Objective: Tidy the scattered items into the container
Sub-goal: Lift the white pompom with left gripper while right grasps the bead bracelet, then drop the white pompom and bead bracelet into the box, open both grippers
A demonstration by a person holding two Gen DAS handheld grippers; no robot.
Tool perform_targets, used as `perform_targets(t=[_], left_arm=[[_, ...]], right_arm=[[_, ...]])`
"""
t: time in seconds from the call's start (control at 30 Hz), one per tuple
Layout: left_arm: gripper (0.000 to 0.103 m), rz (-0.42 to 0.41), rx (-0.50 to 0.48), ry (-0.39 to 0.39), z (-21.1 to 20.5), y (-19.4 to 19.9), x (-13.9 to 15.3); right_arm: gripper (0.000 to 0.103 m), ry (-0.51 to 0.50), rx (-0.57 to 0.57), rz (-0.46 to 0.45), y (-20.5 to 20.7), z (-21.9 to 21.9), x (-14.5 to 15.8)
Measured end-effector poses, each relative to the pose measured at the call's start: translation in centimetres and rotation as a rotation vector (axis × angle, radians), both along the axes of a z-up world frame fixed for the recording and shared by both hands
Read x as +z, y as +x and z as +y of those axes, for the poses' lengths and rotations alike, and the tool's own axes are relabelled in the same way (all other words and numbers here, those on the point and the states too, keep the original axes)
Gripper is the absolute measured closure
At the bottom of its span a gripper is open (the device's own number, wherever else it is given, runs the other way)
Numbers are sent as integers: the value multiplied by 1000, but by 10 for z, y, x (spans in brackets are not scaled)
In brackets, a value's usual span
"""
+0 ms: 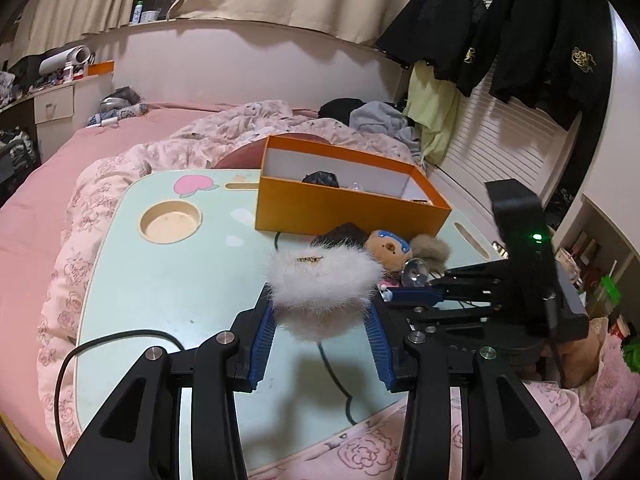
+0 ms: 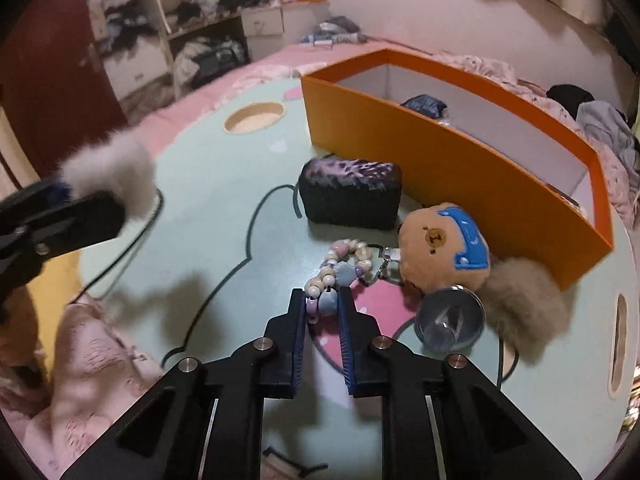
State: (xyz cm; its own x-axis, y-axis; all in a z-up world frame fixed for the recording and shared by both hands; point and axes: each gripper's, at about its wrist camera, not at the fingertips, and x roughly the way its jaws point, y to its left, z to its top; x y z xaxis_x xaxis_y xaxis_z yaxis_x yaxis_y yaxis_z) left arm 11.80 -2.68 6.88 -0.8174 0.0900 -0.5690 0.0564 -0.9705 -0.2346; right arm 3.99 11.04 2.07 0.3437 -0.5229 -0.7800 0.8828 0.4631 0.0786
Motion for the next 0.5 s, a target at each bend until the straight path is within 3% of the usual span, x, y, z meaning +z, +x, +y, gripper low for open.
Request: perform_targets(t=[0.13, 0.27, 0.5], left_arm=[[59, 6, -15, 5, 4, -3, 6], [59, 40, -47, -26, 12, -18, 29], [59, 33, -100, -95, 24, -99, 70]], right_arm=[[89, -20, -17, -75, -10, 12, 17], [89, -108, -25, -103, -20, 19, 57], [90, -222, -108, -91, -43, -14, 105]])
